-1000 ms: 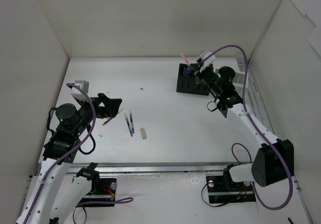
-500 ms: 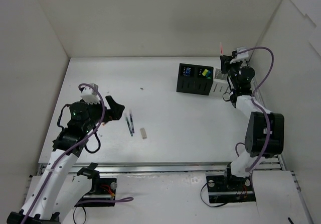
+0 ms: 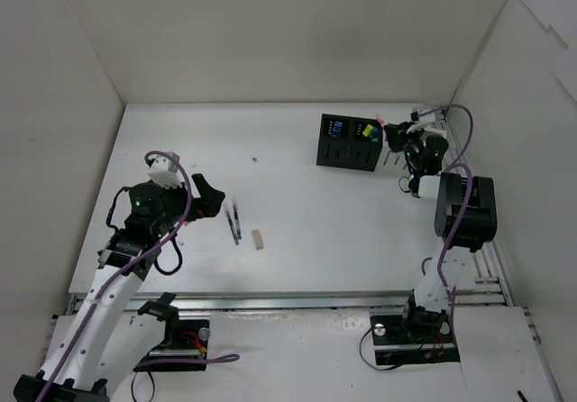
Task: Sort the stationery into containers
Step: Place the pen in the storage box.
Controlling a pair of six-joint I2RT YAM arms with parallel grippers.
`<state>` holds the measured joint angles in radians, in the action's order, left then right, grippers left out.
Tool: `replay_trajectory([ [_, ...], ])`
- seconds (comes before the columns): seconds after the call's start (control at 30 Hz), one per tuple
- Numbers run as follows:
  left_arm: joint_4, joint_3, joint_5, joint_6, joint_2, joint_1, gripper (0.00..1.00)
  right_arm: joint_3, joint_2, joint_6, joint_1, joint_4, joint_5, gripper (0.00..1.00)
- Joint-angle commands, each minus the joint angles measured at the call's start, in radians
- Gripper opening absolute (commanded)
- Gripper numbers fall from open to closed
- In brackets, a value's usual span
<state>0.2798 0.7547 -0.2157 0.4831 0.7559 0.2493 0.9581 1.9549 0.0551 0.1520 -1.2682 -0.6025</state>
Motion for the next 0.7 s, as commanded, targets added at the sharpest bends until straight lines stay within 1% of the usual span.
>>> replay_trajectory([
  [0.0,-0.073,0.015,-0.002,0.006,0.005,-0.001,0.99,-0.004,0.009,0.014,0.012,-0.45,-0.039,0.02],
  [0.07,-0.076,0.015,-0.007,0.003,0.003,-0.001,0.99,-0.009,0.007,-0.003,0.012,-0.45,-0.028,0.0],
  [0.17,-0.085,0.011,-0.013,0.005,0.0,-0.001,0.99,0.001,-0.008,-0.006,0.015,-0.45,-0.022,0.0],
  [0.27,-0.094,0.009,-0.022,0.005,0.002,-0.001,1.0,0.024,-0.03,0.041,0.026,-0.448,-0.06,0.0],
  [0.4,-0.094,0.014,-0.036,0.002,0.006,-0.001,0.99,-0.013,-0.114,0.064,0.027,-0.416,-0.103,0.0],
  [0.5,-0.097,0.011,-0.045,-0.003,0.005,-0.001,0.99,-0.048,-0.174,0.057,0.027,-0.356,-0.123,0.0],
  [0.6,-0.093,0.011,-0.05,-0.006,0.005,-0.001,0.99,-0.053,-0.215,0.005,0.029,-0.191,-0.158,0.0],
  [0.67,-0.085,0.012,-0.053,-0.008,0.002,-0.001,1.0,-0.044,-0.226,-0.015,0.029,-0.145,-0.201,0.01],
])
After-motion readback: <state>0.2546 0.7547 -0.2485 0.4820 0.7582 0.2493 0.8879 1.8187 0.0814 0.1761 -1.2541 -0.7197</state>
